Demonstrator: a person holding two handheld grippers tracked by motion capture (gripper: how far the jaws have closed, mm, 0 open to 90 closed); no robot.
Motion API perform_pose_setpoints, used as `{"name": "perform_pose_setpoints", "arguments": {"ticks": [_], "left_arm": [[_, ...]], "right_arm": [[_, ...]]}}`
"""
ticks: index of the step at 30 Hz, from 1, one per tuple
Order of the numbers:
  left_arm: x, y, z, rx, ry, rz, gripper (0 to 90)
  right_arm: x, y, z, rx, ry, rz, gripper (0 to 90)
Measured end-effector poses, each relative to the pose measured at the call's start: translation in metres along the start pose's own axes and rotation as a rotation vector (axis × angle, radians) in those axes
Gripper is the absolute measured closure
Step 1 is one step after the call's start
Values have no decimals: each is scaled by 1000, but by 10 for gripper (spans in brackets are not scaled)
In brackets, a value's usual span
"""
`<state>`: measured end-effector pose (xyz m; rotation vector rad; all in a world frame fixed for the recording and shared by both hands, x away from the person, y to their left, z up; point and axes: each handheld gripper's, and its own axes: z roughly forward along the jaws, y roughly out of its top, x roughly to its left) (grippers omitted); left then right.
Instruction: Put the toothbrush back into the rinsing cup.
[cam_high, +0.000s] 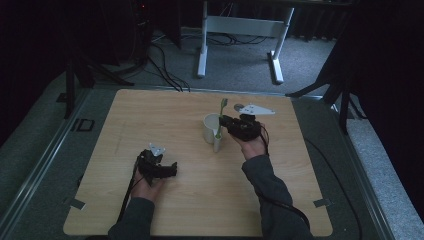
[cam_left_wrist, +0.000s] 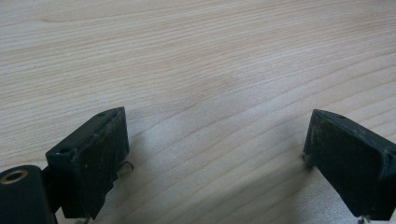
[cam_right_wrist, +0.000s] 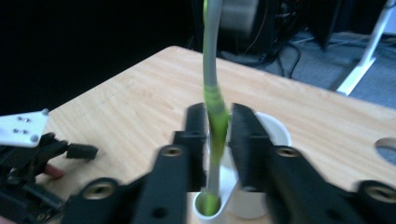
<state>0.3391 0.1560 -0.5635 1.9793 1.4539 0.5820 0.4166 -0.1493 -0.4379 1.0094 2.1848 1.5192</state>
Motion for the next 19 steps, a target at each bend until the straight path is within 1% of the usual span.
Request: {"name": "perform_pose_setpoints", "arguments": {"ticks": [1,2,4,6,8,11,15,19], "left_arm": [[0,0,0,0,0,0,70],[0,0,0,0,-1,2,70],[0,0,0,0,-1,3,70],[0,0,0,0,-1,2,70],[0,0,0,-1,-1,1,70],[-1,0,0,-2,-1,1,70],[0,0,0,-1,-1,1,70],[-1,0,0,-1,-2,1,70]], "right_arm": [[0,-2,0,-2,6,-2,612],[0,-3,1,1,14,8,555],[0,-7,2,12,22,12,457],[0,-10,3,29,23,-3,402],[0,-13,3,35,25,-3,375],[-1,-16,3,39,25,3,363],[-2,-17,1,51,18,0,356],[-2,-19,-2,66,22,-1,339]]}}
